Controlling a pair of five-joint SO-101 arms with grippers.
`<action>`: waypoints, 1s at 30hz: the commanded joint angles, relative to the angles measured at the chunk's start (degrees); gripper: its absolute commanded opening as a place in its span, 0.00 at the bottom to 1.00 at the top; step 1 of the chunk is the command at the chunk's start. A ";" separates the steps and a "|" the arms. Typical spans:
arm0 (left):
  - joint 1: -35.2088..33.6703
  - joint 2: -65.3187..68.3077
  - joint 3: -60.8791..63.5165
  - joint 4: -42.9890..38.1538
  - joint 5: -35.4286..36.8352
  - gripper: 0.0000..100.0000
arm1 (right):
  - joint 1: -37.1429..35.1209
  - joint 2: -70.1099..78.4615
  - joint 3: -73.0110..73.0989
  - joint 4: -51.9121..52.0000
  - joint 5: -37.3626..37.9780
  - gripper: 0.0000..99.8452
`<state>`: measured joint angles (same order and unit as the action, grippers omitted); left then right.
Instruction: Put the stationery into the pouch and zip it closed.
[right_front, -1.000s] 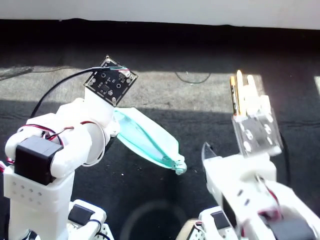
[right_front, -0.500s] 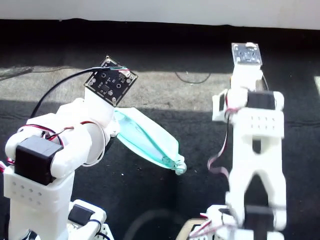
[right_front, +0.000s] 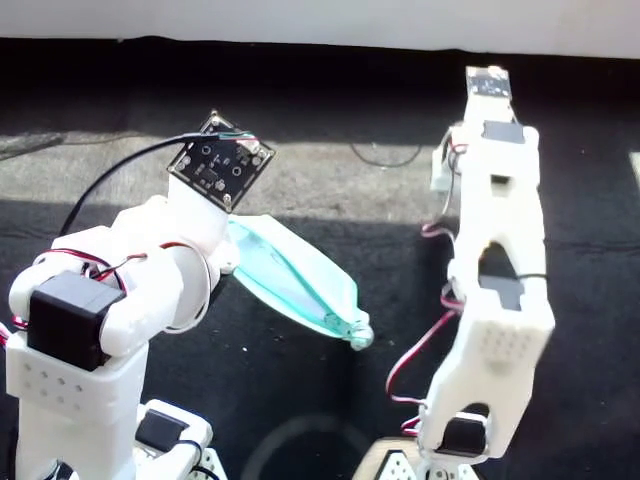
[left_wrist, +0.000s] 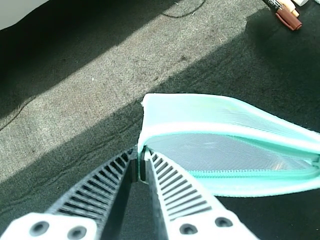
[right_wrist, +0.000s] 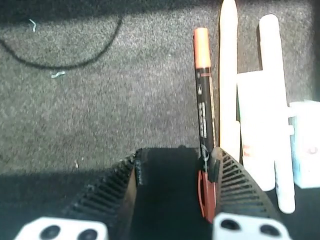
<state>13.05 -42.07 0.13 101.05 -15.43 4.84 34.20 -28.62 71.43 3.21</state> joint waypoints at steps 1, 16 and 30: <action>0.40 -0.48 -0.04 -0.09 0.26 0.01 | 0.40 7.60 -14.64 3.47 5.54 0.20; 0.40 -0.40 0.04 -0.09 0.18 0.01 | -1.98 30.02 -56.48 26.51 10.90 0.20; 0.04 -0.40 -0.04 0.00 0.35 0.01 | 2.77 33.45 -56.66 15.08 10.99 0.20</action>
<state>13.05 -42.07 0.13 101.14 -15.43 6.33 67.52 -86.29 90.59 13.49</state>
